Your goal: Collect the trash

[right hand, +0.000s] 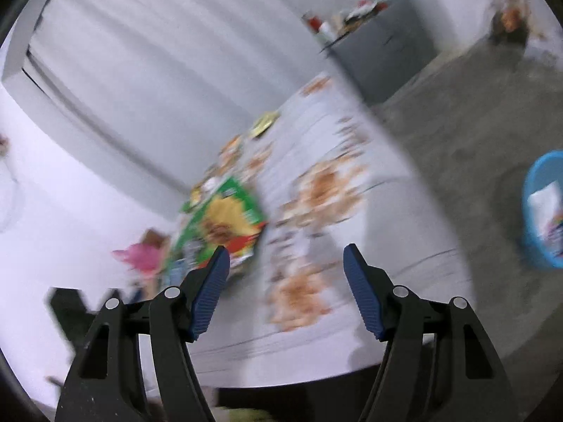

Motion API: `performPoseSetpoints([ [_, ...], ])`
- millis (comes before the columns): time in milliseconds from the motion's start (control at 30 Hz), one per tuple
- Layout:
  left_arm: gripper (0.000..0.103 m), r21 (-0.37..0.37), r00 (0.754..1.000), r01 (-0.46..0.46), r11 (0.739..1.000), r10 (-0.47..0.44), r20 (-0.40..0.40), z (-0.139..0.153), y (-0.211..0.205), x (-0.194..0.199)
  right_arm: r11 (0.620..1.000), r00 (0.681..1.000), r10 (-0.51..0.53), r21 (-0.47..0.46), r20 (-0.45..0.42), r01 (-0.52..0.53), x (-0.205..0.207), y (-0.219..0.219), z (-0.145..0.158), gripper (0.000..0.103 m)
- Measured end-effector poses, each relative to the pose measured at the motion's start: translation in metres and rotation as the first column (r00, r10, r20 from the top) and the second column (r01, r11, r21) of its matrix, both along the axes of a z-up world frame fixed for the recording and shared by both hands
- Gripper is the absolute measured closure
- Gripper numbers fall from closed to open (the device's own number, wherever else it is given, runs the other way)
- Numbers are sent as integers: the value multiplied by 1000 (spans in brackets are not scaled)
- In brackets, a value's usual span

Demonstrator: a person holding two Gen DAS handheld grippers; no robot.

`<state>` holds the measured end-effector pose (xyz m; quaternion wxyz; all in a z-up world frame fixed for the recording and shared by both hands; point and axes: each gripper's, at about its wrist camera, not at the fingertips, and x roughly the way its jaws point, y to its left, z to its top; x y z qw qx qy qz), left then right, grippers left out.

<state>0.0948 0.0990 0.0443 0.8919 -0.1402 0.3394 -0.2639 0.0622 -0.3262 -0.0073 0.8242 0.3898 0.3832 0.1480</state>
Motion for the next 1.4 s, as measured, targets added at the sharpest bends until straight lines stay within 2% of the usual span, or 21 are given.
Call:
performPoseSetpoints([
  [67,14,2,1000,-26,1000,26,-11,-7,6,3,994,999,51,95,-18,-49,8,14,-5,37],
  [200,14,2,997,-77,997,77,-11,-13,17,10,950,979,188,268,-73,-162,31,55,-24,37],
  [300,14,11,995,-95,995,96,-11,-13,23,21,932,958,263,288,-117,-221,43,87,-31,37],
  [400,14,33,995,-97,995,97,10,-3,27,44,918,941,303,311,-150,-246,53,109,-39,37],
  [467,14,56,996,-94,994,94,-7,1,29,67,909,933,318,332,-168,-250,60,119,-45,37],
  [533,14,93,994,-87,992,93,-59,-1,29,96,910,929,322,331,-183,-251,65,129,-47,37],
  [700,15,80,983,-33,996,47,-180,-25,26,128,904,924,322,356,-206,-235,67,138,-55,37],
  [767,17,32,978,2,999,5,-208,-30,25,123,888,926,320,403,-198,-221,67,137,-61,37],
  [867,17,-112,967,70,991,-95,-236,-31,27,107,856,934,306,482,-185,-186,67,133,-68,37],
  [900,17,-130,964,84,988,-113,-239,-30,26,102,856,936,298,487,-188,-174,70,131,-71,37],
  [1000,17,-158,958,131,979,-166,-233,-31,17,82,863,943,276,480,-185,-158,68,127,-69,42],
  [1167,17,-221,933,201,954,-255,-252,-36,-6,52,876,956,239,463,-170,-137,56,113,-64,50],
  [1400,17,-263,912,245,933,-314,-264,-46,-27,31,892,967,193,439,-165,-103,46,99,-60,70],
])
